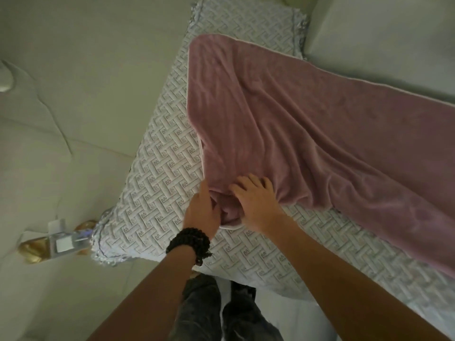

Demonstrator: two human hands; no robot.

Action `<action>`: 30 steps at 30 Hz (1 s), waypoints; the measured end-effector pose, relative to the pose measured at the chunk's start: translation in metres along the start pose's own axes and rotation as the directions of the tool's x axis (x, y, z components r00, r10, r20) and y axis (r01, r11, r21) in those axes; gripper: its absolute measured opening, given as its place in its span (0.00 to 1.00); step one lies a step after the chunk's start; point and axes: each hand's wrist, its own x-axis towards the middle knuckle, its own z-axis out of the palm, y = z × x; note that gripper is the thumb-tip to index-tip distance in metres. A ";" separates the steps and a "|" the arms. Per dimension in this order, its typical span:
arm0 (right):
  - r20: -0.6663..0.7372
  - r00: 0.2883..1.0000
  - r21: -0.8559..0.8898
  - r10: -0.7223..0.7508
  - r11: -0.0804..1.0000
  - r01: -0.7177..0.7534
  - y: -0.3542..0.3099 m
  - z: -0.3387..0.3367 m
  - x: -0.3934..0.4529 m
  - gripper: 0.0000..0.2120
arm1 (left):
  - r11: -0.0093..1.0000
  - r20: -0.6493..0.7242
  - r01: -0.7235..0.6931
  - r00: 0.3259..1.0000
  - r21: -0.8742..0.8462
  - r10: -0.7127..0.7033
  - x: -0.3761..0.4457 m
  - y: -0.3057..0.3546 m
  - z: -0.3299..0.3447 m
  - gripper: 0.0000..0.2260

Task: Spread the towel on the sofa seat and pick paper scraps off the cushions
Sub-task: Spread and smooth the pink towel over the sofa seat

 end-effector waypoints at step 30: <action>-0.149 0.971 0.169 -0.188 0.962 0.212 -0.172 0.054 -0.004 0.08 | 0.976 0.212 -0.044 0.977 0.213 -0.002 0.025 -0.130 -0.145 0.20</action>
